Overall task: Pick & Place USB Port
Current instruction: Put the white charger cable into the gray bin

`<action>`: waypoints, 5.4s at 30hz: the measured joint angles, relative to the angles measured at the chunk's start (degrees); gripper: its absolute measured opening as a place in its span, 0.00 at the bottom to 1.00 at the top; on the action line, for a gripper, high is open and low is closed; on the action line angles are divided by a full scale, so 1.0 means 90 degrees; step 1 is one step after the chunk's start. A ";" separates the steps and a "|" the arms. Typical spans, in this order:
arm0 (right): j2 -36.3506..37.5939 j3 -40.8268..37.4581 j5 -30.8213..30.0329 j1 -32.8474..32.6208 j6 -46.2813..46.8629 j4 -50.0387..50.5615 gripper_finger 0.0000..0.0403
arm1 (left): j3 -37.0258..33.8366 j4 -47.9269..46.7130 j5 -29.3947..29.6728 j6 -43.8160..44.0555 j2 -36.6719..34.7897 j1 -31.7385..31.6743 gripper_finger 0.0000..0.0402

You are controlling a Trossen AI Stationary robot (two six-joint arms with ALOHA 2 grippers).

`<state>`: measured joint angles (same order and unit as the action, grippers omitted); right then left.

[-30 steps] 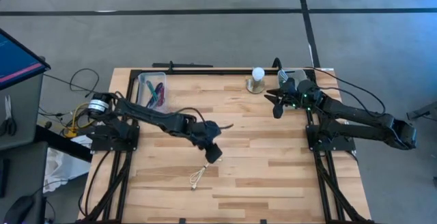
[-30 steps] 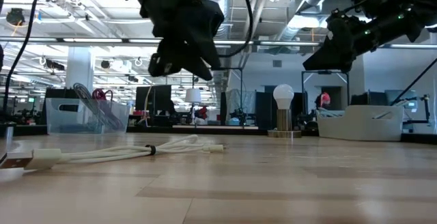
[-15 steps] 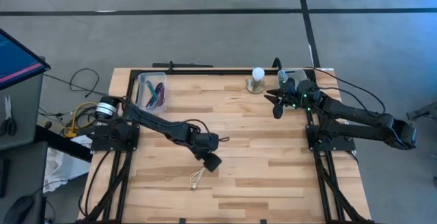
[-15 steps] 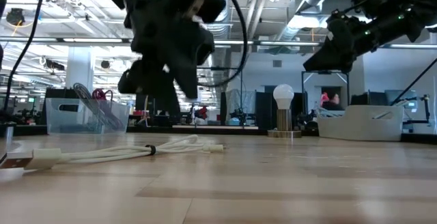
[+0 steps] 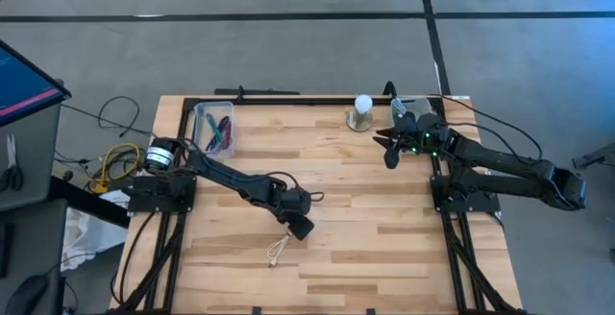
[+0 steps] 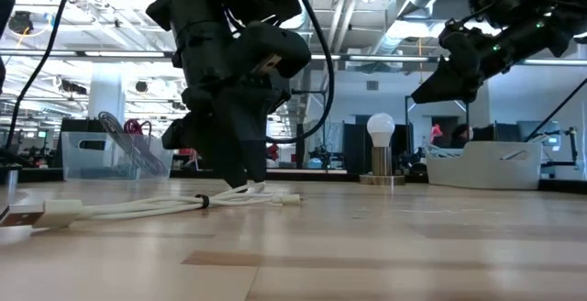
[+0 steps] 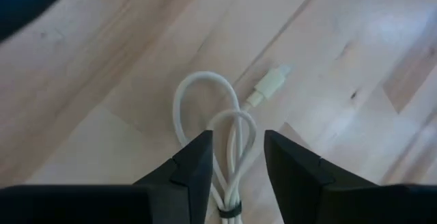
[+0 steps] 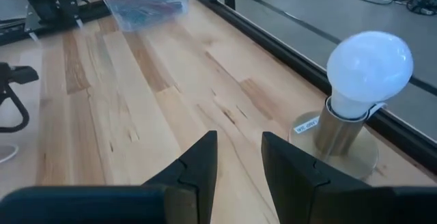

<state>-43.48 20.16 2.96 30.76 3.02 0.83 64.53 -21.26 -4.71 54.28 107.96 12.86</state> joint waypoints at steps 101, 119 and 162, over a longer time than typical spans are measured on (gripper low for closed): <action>-0.6244 0.2885 0.1498 -0.2520 0.0244 -0.6000 0.04 | -0.0007 0.1797 0.1321 -0.5724 -0.3019 -0.1549 0.02; -0.6239 0.2885 0.2169 -0.2288 0.0118 -0.4540 0.01 | -0.0005 0.1797 0.0969 -0.5722 -0.3031 -0.1523 0.02; -0.5416 0.2883 0.1825 -0.2293 -0.0561 -0.4826 0.07 | -0.0005 0.1795 0.0969 -0.5717 -0.3041 -0.1498 0.02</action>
<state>-92.23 46.11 19.38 10.13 -2.03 -42.61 64.49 -5.10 4.01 2.83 80.60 -0.62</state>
